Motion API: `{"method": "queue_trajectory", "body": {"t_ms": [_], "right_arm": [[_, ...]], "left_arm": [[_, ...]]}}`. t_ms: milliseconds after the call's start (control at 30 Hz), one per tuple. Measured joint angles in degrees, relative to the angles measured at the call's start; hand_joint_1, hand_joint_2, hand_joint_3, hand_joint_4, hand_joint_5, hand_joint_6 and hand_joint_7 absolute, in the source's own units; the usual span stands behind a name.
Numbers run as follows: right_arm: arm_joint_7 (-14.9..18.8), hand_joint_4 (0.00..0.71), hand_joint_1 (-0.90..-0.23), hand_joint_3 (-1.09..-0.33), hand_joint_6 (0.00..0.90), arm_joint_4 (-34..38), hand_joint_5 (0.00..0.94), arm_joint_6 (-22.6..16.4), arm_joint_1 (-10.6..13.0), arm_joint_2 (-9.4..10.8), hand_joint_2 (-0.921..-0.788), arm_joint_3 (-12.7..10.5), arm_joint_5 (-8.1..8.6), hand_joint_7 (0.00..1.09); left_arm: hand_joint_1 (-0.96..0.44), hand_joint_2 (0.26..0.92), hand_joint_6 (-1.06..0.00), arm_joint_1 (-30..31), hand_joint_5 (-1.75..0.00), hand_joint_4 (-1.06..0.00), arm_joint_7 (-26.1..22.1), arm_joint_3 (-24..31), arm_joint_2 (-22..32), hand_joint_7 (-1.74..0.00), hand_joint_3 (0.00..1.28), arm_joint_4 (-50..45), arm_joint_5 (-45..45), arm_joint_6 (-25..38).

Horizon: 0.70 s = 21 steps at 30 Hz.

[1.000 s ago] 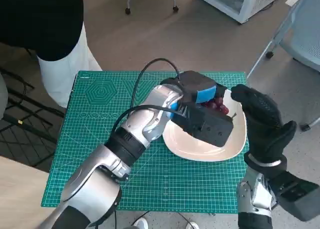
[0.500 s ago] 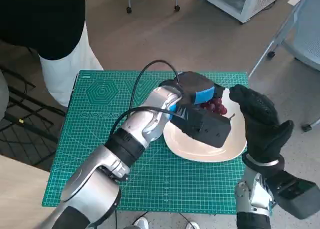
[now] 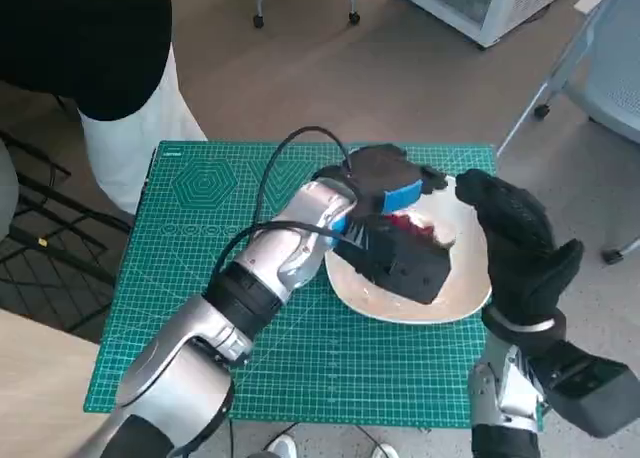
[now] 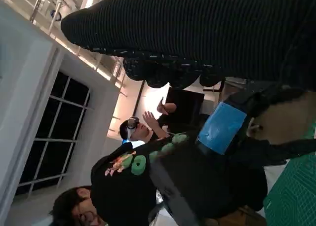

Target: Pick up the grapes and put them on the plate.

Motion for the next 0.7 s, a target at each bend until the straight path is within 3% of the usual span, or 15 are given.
{"method": "queue_trajectory", "body": {"t_ms": [367,700], "right_arm": [[-0.5,0.328,-0.425,-0.521,0.175,0.2,0.001,0.0,-0.1,0.2,-0.921,0.3,-1.18,0.33],[-1.7,0.332,-0.434,-0.514,0.178,-0.1,0.002,-0.1,-0.1,0.7,-0.921,1.0,-2.04,0.33]], "left_arm": [[-0.62,0.920,-0.19,4.4,0.00,-0.09,0.5,2.5,4.1,0.00,0.01,-2.5,-3.3,-4.4],[-0.50,0.921,-0.28,13.0,-0.02,-0.17,6.5,13.5,11.1,-0.04,0.11,-3.4,-15.3,-21.1]]}}
